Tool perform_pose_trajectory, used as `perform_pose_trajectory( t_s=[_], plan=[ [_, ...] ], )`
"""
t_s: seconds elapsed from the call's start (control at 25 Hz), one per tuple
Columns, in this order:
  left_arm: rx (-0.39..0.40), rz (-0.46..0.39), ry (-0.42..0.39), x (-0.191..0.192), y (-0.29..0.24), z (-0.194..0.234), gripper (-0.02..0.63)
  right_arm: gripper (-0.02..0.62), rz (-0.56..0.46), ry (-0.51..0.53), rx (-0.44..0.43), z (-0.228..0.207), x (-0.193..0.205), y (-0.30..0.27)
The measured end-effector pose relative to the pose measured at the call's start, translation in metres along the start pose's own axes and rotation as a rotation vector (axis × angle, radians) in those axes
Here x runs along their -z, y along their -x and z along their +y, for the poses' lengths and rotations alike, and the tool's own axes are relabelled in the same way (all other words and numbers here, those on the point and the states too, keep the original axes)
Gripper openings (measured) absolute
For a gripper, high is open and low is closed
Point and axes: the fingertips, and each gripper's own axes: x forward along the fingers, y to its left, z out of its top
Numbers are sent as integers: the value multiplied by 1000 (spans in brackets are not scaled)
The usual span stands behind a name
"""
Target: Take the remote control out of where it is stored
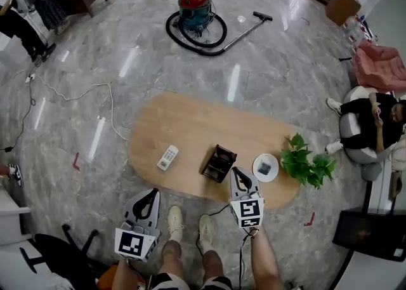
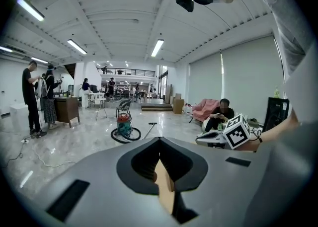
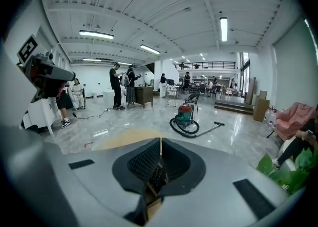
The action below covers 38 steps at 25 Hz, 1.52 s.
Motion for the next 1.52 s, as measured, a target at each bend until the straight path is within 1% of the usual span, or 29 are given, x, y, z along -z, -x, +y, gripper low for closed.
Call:
perform_pose_trajectory(
  t_s=[0.28, 0.4, 0.44, 0.52, 0.64, 0.76, 0.88, 1.28, 1.4, 1.52],
  plan=[
    [19, 30, 15, 19, -13, -2, 5, 9, 55, 56, 1, -4, 24, -29],
    [16, 44, 21, 26, -14, 0, 6, 11, 80, 52, -7, -7, 33, -40],
    [14, 49, 24, 28, -14, 1, 6, 22, 87, 44, -15, -7, 36, -43],
    [11, 58, 32, 33, -13, 3, 6, 69, 101, 28, -37, -7, 43, -49],
    [7, 72, 40, 39, -13, 4, 6, 97, 129, 31, -62, -6, 53, -57],
    [7, 78, 43, 42, -14, 4, 6, 143, 160, 39, -88, -3, 65, -64],
    [8, 80, 49, 44, -15, 5, 6, 163, 181, 38, -99, -1, 73, -69],
    [4, 87, 51, 50, -21, 13, 6, 163, 205, 36, -100, -2, 87, -85],
    [0, 81, 51, 48, -22, 15, 6, 163, 207, 56, -90, -3, 88, -88],
    [-9, 82, 52, 49, -21, 19, 6, 161, 209, 80, -104, 0, 87, -90]
  ],
)
